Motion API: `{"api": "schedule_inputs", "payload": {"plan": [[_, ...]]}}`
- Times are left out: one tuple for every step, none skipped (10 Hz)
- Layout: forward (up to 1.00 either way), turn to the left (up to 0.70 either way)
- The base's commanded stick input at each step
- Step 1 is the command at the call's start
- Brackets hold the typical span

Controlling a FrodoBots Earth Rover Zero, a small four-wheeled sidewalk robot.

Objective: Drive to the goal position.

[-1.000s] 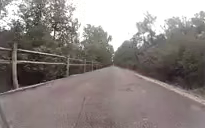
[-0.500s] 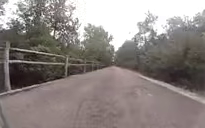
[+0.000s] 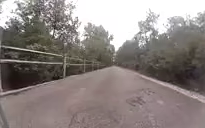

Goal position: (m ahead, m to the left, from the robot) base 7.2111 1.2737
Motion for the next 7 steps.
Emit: {"api": "schedule_inputs", "payload": {"plan": [[0.7, -0.23], [0.7, -0.16], [0.7, -0.03], [0.7, 0.0], [0.7, 0.0], [0.7, 0.0], [0.7, 0.0]]}}
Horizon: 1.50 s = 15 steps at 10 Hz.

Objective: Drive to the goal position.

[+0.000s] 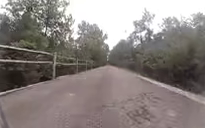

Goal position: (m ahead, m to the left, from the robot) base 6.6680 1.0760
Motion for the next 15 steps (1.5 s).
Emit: {"api": "schedule_inputs", "payload": {"plan": [[0.7, 0.0], [0.7, 0.0], [0.7, 0.0], [0.7, -0.03], [0.7, -0.1], [0.7, -0.19], [0.7, -0.13], [0.7, -0.02], [0.7, 0.0], [0.7, 0.0], [0.7, 0.0], [0.7, 0.0], [0.7, 0.0], [0.7, 0.0], [0.7, 0.0]]}}
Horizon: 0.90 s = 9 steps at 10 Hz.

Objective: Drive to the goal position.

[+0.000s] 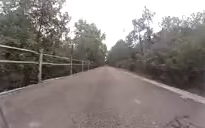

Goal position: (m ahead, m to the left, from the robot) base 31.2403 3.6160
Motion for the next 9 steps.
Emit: {"api": "schedule_inputs", "payload": {"plan": [[0.7, 0.0], [0.7, 0.0], [0.7, -0.03], [0.7, -0.12], [0.7, -0.14], [0.7, -0.09], [0.7, 0.0], [0.7, 0.0], [0.7, 0.0]]}}
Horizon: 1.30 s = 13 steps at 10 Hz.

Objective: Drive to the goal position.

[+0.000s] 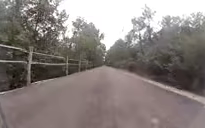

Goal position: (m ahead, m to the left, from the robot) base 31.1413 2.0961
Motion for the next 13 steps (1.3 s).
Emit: {"api": "schedule_inputs", "payload": {"plan": [[0.7, 0.0], [0.7, 0.0], [0.7, 0.0], [0.7, 0.0], [0.7, 0.0], [0.7, 0.0], [0.7, 0.0], [0.7, 0.0], [0.7, 0.0], [0.7, 0.0], [0.7, 0.0], [0.7, 0.0], [0.7, 0.0]]}}
